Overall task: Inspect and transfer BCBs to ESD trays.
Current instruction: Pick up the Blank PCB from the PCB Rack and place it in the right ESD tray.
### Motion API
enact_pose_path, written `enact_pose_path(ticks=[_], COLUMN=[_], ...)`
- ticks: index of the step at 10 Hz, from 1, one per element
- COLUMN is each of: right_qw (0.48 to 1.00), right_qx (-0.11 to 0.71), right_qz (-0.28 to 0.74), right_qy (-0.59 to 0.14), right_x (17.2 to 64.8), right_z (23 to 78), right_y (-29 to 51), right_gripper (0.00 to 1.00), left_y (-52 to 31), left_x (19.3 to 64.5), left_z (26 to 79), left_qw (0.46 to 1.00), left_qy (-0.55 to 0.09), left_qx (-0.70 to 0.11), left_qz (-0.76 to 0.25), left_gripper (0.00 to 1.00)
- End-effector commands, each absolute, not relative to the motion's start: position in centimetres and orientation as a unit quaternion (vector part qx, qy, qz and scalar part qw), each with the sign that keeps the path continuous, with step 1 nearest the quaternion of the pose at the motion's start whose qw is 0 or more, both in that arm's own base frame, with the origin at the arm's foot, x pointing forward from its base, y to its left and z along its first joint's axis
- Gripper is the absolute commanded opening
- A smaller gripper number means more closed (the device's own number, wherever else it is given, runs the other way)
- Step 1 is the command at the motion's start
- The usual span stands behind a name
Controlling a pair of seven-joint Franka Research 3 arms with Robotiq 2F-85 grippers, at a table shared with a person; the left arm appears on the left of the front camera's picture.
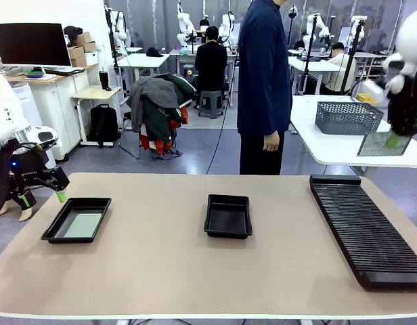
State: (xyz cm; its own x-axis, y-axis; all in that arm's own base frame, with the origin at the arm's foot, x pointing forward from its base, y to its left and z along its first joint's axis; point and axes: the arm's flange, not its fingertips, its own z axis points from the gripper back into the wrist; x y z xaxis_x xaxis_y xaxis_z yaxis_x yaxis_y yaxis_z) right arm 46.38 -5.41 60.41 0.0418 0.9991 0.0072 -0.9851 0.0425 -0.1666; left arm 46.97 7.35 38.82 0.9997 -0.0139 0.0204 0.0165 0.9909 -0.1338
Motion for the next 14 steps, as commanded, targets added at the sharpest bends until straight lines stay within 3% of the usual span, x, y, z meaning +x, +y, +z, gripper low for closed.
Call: enact_pose_path(ticks=[1, 6, 14], right_qw=[0.735, 0.737, 0.728], right_qx=[-0.043, -0.037, -0.048], right_qz=[0.675, 0.672, 0.681], right_qy=[-0.046, -0.054, -0.057], right_x=[46.1, 44.5, 43.9], right_z=[64.7, 71.2, 71.2], right_y=[-5.6, -6.0, -6.4], right_gripper=[0.00, 0.00, 0.00], left_y=[7.4, 7.4, 7.4], left_x=[46.8, 46.8, 46.8], left_z=[38.7, 38.7, 38.7], left_qw=[0.997, 0.997, 0.997], left_qy=[-0.015, -0.015, -0.015], left_qx=[-0.071, -0.071, -0.071], left_qz=[-0.011, -0.011, -0.011], left_gripper=[1.00, 1.00, 1.00])
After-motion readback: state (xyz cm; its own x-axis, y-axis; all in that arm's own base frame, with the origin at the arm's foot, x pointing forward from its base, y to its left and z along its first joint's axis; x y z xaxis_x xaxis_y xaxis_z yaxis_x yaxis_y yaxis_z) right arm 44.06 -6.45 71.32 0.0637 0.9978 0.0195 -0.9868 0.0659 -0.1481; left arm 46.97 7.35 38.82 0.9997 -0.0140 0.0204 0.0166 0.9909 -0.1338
